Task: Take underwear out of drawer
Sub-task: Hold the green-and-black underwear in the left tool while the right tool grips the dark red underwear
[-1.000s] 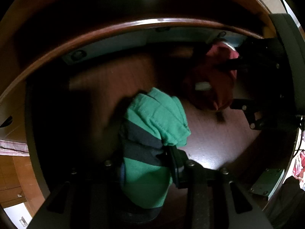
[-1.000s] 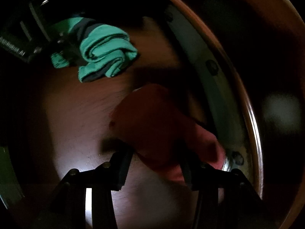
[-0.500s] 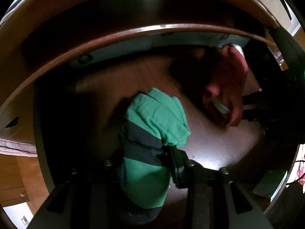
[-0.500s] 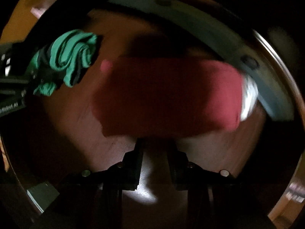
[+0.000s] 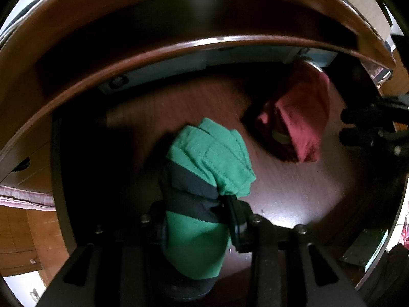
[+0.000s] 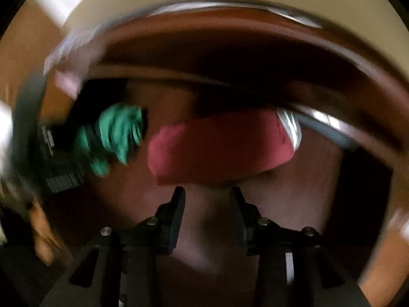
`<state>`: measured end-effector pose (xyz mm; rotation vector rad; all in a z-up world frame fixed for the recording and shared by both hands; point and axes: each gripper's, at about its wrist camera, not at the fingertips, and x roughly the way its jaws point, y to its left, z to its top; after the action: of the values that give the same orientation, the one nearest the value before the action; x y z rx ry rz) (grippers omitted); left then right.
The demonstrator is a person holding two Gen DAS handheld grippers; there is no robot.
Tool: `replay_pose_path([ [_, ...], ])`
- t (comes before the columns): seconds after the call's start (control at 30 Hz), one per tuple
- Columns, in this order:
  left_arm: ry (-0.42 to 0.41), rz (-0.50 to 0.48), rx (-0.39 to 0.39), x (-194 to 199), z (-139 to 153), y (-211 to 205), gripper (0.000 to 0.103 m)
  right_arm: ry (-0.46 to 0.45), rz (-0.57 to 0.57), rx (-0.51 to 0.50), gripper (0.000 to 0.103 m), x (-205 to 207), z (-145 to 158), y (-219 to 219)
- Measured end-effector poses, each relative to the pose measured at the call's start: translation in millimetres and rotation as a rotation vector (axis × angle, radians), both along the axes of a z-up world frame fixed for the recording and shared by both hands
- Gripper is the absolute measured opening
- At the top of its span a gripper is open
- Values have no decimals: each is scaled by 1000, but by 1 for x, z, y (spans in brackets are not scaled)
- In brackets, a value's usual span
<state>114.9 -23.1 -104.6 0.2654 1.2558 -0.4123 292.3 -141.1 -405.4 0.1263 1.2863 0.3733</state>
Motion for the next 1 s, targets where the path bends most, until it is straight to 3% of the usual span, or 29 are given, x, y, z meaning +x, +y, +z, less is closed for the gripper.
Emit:
replay_pose_path([
  [0.07, 0, 0, -2, 0, 1, 0, 35, 43, -157, 125, 58, -4, 2, -1],
  [0.2, 1, -1, -9, 0, 2, 1, 35, 79, -486, 297, 59, -22, -12, -27],
  [0.33, -3, 3, -20, -1, 3, 2, 35, 50, -690, 249, 59, -20, -14, -7],
  [0.4, -4, 3, -24, -2, 3, 2, 35, 52, -718, 238, 58, -18, -24, 7],
  [0.63, 0, 1, -42, -4, -5, 6, 36, 75, -861, 117, 59, 1, -17, 47],
  [0.73, 12, -2, -48, -3, -8, 5, 36, 45, -901, 81, 59, 11, -13, 59],
  [0.9, 19, -3, -58, -2, -10, 6, 37, 50, -842, 5, 59, 31, -6, 82],
  [1.0, 19, -2, -62, -2, -9, 8, 37, 52, -750, -25, 49, 37, -2, 94],
])
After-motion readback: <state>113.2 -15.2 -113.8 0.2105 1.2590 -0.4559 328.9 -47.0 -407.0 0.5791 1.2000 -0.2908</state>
